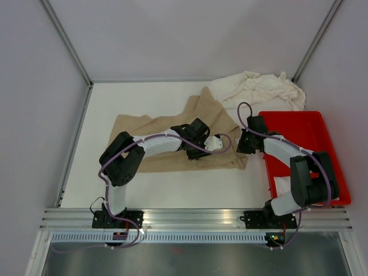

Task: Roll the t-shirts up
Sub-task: Fold the tshirt

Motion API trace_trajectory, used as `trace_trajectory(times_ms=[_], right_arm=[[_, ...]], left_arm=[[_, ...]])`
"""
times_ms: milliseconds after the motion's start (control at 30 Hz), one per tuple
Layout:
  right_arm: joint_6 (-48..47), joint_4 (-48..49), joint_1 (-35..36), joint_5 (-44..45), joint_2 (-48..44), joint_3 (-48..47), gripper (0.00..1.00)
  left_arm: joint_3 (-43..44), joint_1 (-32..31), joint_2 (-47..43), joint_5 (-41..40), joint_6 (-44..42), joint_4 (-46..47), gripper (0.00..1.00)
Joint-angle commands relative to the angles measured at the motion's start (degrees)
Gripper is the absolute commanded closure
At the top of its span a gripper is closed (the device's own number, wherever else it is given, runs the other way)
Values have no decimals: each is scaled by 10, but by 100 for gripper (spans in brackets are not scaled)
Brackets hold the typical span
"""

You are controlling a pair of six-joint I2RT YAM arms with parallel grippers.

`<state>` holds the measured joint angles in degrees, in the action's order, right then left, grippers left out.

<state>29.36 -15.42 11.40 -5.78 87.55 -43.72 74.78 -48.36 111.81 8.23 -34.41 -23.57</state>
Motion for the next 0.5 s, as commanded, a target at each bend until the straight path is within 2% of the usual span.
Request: trace_trajectory(times_ms=[0,33,133,200,267,433,467], right_arm=[[-39,-72,-2,52,-58,-54,96],[-41,-106,-3,54,-82,-58,90],[-36,-150,-3,84,-128,-51,83],[-24,-159,-3,78,-146,-19,81],[-9,-160,-3,67,-167,7,79],[4,-132,-3,60,-193,77,60],[3,-126,-3,44,-194,82,59]], left_arm=[[44,-2,-86,61,1,-95,53],[61,-2,-105,71,5,-110,52],[53,0,-177,44,9,-165,44],[25,10,-206,15,8,-189,44],[-44,26,-250,-22,8,-205,44],[-209,134,-314,-108,-10,-206,44],[-225,174,-327,-115,-18,-206,42]])
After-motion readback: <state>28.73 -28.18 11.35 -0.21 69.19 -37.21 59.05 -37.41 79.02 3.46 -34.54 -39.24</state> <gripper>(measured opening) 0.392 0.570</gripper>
